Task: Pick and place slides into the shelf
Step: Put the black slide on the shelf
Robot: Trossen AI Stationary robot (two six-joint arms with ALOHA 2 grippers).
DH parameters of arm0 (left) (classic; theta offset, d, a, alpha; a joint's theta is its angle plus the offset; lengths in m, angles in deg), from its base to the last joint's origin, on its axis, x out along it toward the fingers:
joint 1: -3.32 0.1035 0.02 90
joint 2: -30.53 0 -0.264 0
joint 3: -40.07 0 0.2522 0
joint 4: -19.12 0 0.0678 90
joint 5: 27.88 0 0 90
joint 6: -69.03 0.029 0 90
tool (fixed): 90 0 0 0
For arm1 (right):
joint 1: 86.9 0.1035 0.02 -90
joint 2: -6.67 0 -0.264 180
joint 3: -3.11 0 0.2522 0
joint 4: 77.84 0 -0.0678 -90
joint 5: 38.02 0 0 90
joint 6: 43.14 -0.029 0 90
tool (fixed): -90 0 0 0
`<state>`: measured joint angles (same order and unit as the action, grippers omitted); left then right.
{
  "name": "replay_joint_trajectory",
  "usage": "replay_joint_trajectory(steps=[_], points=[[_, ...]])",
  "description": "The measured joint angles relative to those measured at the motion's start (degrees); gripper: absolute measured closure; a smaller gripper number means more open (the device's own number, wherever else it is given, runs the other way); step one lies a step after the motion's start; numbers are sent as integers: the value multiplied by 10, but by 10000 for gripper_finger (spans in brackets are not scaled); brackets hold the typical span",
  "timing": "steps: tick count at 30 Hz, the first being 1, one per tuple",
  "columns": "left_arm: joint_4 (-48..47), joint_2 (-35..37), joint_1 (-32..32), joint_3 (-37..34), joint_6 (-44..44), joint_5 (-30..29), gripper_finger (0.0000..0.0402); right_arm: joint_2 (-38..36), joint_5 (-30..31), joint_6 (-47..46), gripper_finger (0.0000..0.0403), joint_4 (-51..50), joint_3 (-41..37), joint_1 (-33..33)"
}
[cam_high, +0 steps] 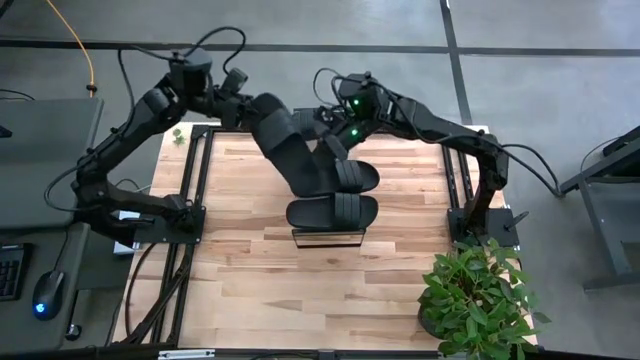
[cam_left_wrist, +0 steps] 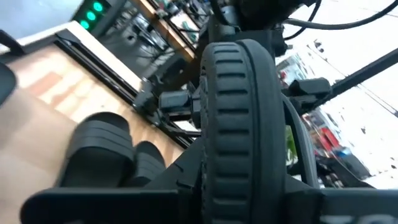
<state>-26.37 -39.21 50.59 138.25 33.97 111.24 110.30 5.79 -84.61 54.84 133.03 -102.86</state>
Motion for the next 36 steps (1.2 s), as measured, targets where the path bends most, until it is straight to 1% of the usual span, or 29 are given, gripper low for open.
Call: replay_joint_trajectory(steps=[2,7,10,13,16,22,25,30,36], points=[[-13,8,17,0,7,1,355,0,16,1,197,16,0,-10],[-41,20,55,0,23,-3,376,0,60,-8,197,72,-1,-34],[-53,31,78,0,28,-1,376,1,77,-17,197,105,-1,-44],[-62,40,100,0,30,4,363,1,102,-21,197,139,-1,-50],[-69,47,120,-1,33,-3,356,-2,108,-25,197,179,1,-56],[-54,65,160,-1,18,-8,376,-1,155,-47,197,255,1,-62],[-26,71,178,-1,-7,-7,374,-1,174,-50,197,260,1,-64],[19,78,200,-1,-39,-3,357,-1,188,-46,197,257,1,-63],[36,85,226,0,-42,4,372,-1,192,-44,197,256,1,-65]])
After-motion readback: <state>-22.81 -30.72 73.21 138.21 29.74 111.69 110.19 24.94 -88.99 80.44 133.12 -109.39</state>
